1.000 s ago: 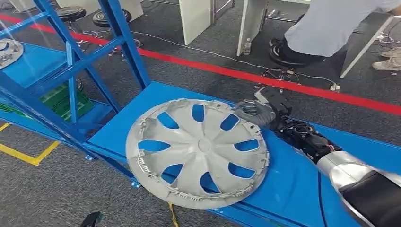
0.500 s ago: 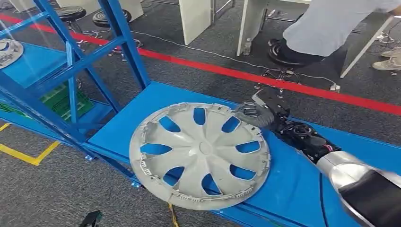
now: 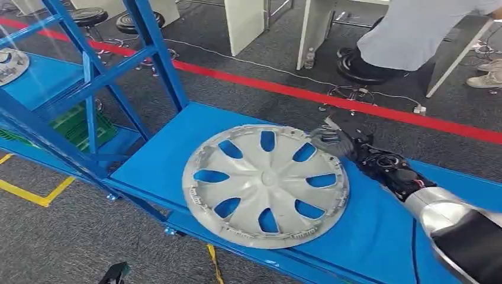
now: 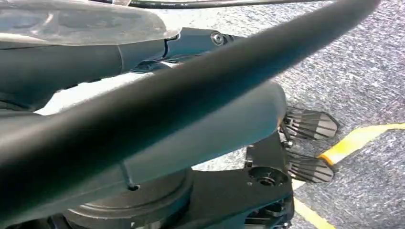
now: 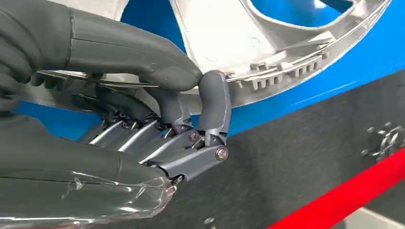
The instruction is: Take the parts from the cabinet and place them on the table.
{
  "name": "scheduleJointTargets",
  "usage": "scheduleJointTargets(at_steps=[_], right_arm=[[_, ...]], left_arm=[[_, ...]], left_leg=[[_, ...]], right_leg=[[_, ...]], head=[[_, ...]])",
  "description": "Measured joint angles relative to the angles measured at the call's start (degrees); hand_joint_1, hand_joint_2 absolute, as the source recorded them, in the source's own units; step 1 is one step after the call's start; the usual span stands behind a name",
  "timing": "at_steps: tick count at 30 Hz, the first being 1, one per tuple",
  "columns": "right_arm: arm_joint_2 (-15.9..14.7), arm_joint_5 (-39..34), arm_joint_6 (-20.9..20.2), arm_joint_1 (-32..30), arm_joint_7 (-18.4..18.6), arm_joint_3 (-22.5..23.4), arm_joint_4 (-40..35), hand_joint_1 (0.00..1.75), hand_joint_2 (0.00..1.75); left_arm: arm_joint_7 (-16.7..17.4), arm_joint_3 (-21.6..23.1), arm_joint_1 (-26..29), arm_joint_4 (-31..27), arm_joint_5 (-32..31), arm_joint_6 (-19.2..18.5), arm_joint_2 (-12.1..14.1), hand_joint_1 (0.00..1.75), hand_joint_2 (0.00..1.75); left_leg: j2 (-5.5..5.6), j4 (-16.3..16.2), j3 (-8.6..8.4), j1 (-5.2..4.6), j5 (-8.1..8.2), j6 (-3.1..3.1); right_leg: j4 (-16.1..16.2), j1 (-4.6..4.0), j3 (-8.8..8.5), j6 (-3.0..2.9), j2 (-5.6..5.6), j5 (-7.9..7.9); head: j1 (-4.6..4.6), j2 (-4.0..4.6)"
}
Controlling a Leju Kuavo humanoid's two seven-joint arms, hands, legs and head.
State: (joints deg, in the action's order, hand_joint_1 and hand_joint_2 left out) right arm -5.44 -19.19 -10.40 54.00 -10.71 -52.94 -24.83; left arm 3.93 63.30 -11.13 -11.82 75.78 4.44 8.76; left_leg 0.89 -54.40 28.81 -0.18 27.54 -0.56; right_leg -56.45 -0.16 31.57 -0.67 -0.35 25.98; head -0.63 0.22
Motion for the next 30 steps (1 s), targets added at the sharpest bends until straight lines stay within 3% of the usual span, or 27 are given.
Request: scheduleJointTargets(at_steps=[13,23,28,30], right_arm=[[-0.63,2.93,-0.06,0.60,-0.70,-0.15,1.47,0.00,1.75],[-0.61,8.18,2.60,1.14,-1.16,-0.70,1.46,0.00,1.75],[-0.61,15.03,6.74,1.73,-1.01,-1.47,1.46,0.00,1.75],[-0.48,24.52,9.53,2.69,0.40,-2.98,1.14,0.00,1.75]], left_arm=[[0.20,0.04,-0.12,0.00,0.04,0.02,-0.17,0.00,0.00],[0.22,0.06,-0.22,0.00,0.26,0.02,-0.28,0.00,0.00],[0.22,0.06,-0.21,0.00,0.42,0.04,-0.31,0.00,0.00],[0.17,0.06,-0.22,0.00,0.42,0.04,-0.31,0.00,0.00]], left_leg=[[0.00,0.01,-0.01,0.00,-0.01,0.01],[0.00,0.01,-0.01,0.00,-0.02,0.02],[0.00,0.01,0.00,0.00,-0.03,0.03],[0.00,0.01,0.00,0.00,-0.03,0.03]], right_leg=[[-0.01,0.00,-0.01,-0.01,-0.01,-0.01],[-0.01,0.00,-0.03,-0.02,0.00,-0.02],[-0.01,0.00,-0.04,-0.02,0.00,-0.03],[-0.01,0.00,-0.04,-0.05,0.00,-0.05]], head=[[-0.04,0.00],[0.02,0.00],[0.02,0.00],[-0.02,0.00]])
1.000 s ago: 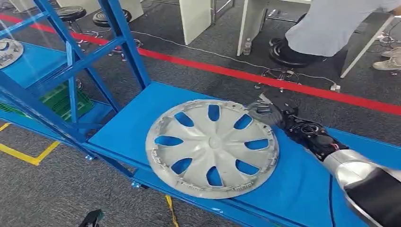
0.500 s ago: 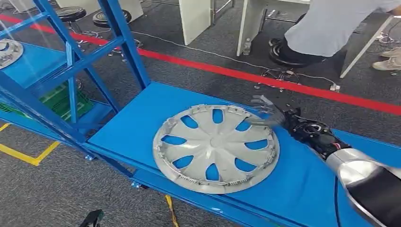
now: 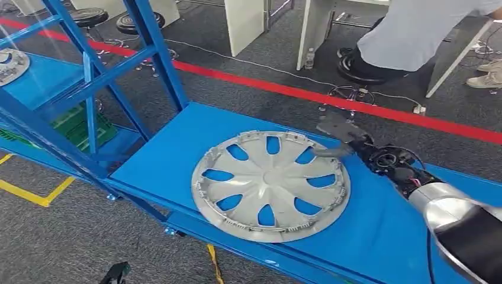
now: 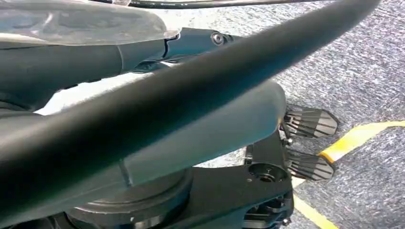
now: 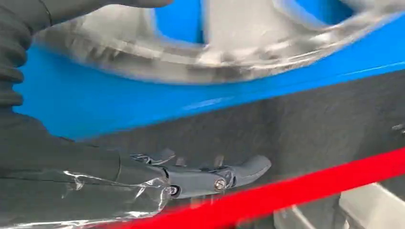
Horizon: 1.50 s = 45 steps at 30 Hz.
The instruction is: Take the parts from the cabinet and place them on the table.
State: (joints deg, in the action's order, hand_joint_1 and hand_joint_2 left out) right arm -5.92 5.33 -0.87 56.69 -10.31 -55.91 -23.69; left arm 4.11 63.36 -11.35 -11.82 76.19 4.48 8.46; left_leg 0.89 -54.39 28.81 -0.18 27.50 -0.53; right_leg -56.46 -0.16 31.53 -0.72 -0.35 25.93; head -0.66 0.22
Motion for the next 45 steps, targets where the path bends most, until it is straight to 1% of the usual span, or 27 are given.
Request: scheduleJointTargets(at_steps=[2,4,11,16,22,33,36,40,45], right_arm=[[0.04,7.55,0.89,1.07,1.39,-1.44,-0.39,0.00,1.75],[0.11,13.51,0.41,1.87,2.55,-3.05,-1.07,0.00,1.75],[0.22,15.46,-0.25,2.51,2.99,-5.75,-2.43,0.00,1.75],[0.22,19.41,-0.22,2.74,3.19,-7.12,-3.24,0.00,1.75],[0.22,20.07,-0.25,3.06,2.93,-7.54,-4.15,0.00,1.75],[1.18,21.71,-0.66,3.05,2.03,-6.14,-4.30,0.00,1.75],[1.40,20.17,-0.42,3.04,1.50,-5.15,-4.28,0.00,1.75],[1.51,16.38,0.00,3.05,0.87,-2.62,-4.20,0.00,1.75],[1.51,14.95,-0.16,3.02,0.50,-0.22,-3.93,0.00,1.75]], left_arm=[[-0.02,0.00,-0.01,0.00,0.00,-0.02,0.00,0.00,0.00],[-0.02,0.00,-0.06,0.00,0.00,-0.09,0.00,0.00,0.00],[-0.02,0.00,-0.06,0.00,0.00,-0.20,-0.02,0.00,0.00],[0.00,0.02,-0.05,0.00,0.02,-0.22,-0.02,0.00,0.00],[-0.07,0.04,-0.02,0.00,0.02,-0.37,-0.09,0.00,0.00],[0.20,0.33,-0.35,0.00,-0.46,-0.39,-0.15,0.00,0.00],[0.39,0.77,-0.47,0.00,-0.55,-0.46,-0.22,0.00,0.00],[0.39,0.96,-0.50,0.00,-0.59,-0.46,-0.31,0.00,0.00],[0.44,1.07,-0.56,0.00,-0.83,-0.42,-0.42,0.00,0.00]], left_leg=[[0.00,0.00,-0.01,0.00,-0.01,-0.01],[0.00,0.00,-0.01,0.00,-0.01,-0.01],[0.01,0.01,-0.01,0.01,-0.03,-0.03],[0.01,0.01,0.00,0.00,-0.03,-0.03],[0.01,0.00,0.00,0.00,-0.03,-0.03],[0.01,0.01,-0.01,0.00,-0.04,-0.03],[0.01,0.00,-0.02,0.00,-0.04,-0.03],[0.01,0.00,-0.01,0.00,-0.04,-0.03],[0.00,0.00,-0.01,0.00,-0.04,-0.03]], right_leg=[[0.00,0.00,0.00,0.00,0.00,0.00],[0.00,-0.01,0.00,0.00,0.00,0.00],[0.00,-0.01,0.00,-0.01,0.01,-0.01],[0.00,0.00,0.00,-0.01,0.01,-0.01],[0.00,0.01,0.00,0.01,0.01,-0.02],[0.00,-0.01,0.00,0.00,0.01,-0.02],[0.00,-0.01,0.00,0.00,0.01,-0.02],[0.00,0.00,0.00,0.00,0.01,-0.02],[0.01,0.00,0.00,0.00,0.01,-0.02]], head=[[0.02,0.00],[0.00,0.00],[-0.04,0.00],[0.00,0.00],[0.07,0.00],[-0.02,0.00],[0.00,0.00],[0.02,0.00],[0.04,0.00]])
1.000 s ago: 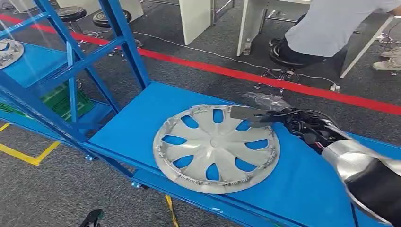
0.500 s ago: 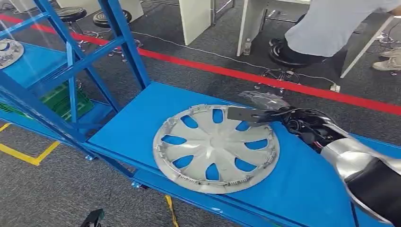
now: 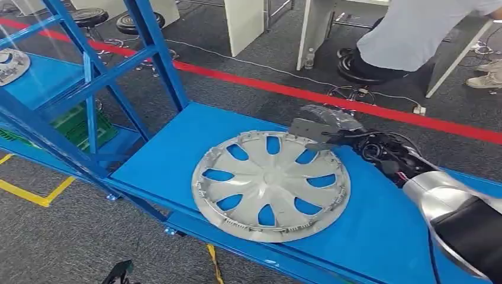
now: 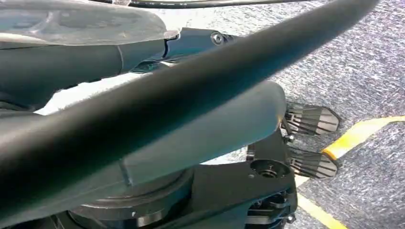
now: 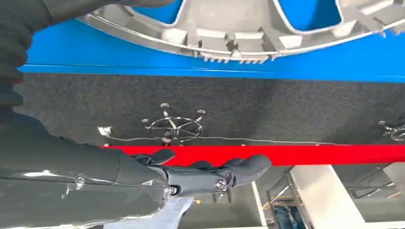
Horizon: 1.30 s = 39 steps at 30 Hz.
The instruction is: Take the parts from the cabinet and place them on the table.
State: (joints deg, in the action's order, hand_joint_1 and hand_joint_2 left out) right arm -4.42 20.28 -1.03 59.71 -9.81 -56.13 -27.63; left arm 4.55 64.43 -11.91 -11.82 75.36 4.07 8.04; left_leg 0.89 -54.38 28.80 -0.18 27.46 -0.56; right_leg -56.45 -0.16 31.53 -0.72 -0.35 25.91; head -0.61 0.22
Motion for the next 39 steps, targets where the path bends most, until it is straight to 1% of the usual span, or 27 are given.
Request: scheduleJointTargets(at_steps=[7,13,28,39], right_arm=[[0.00,-0.52,-0.26,-0.26,-0.20,1.99,0.37,0.00,1.75],[0.28,-1.03,-0.52,-2.31,-1.03,2.89,0.76,0.00,1.75],[0.79,-1.22,-0.72,-3.14,-1.27,3.54,1.29,0.00,1.75],[1.42,-2.93,-1.77,-3.28,-2.29,4.40,1.86,0.00,1.75]], left_arm=[[0.02,0.39,-0.16,0.00,-0.20,0.04,-0.07,0.00,0.00],[0.17,0.70,-0.19,0.00,-0.22,0.07,-0.18,0.00,0.00],[0.20,0.79,-0.18,0.00,-0.20,0.07,-0.17,0.00,0.00],[-0.02,0.85,-0.14,0.00,-0.15,0.04,-0.15,0.00,0.00]], left_leg=[[0.00,0.00,0.00,0.00,0.00,0.00],[0.00,0.01,0.00,0.00,0.00,0.00],[0.00,0.01,0.00,0.00,0.00,0.00],[0.00,0.01,0.01,0.00,0.00,0.00]], right_leg=[[0.00,0.00,0.00,0.00,0.00,0.00],[0.00,-0.01,0.01,0.00,0.00,0.00],[0.00,0.00,0.00,0.00,0.00,0.00],[0.00,-0.01,0.00,0.00,0.00,0.00]], head=[[0.00,0.00],[0.02,0.00],[0.00,0.00],[0.02,0.00]])
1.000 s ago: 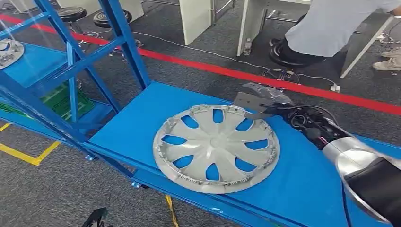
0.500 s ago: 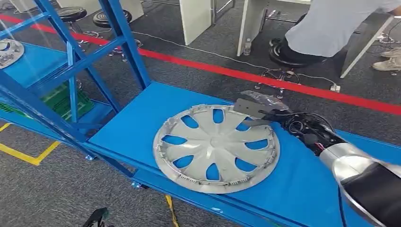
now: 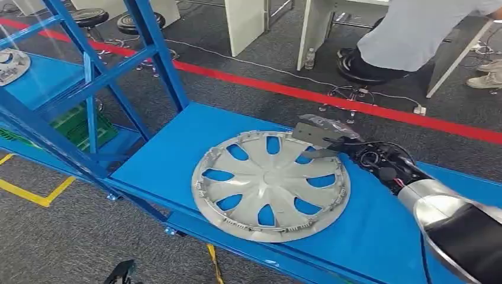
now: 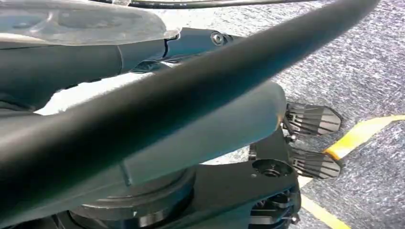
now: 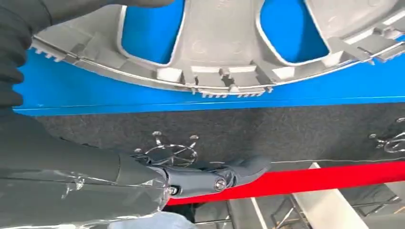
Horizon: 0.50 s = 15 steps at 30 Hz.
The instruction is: Take the parts from the cabinet and place them on the table.
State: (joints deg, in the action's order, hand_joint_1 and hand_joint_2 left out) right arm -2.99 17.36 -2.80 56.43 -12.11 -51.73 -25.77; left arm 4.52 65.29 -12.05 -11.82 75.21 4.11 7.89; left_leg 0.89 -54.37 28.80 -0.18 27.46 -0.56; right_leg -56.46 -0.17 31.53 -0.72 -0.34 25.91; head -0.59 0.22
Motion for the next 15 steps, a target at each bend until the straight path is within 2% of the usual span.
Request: scheduleJointTargets(at_steps=[15], right_arm=[[1.11,-1.73,-2.49,-2.88,-0.94,0.39,0.96,0.00,1.75]], left_arm=[[-0.33,0.07,0.61,0.00,0.81,-0.04,0.09,0.00,0.00]], left_leg=[[0.00,0.01,0.00,0.00,0.00,0.00]], right_leg=[[0.00,0.00,0.00,0.00,0.00,0.00]], head=[[-0.02,0.00]])
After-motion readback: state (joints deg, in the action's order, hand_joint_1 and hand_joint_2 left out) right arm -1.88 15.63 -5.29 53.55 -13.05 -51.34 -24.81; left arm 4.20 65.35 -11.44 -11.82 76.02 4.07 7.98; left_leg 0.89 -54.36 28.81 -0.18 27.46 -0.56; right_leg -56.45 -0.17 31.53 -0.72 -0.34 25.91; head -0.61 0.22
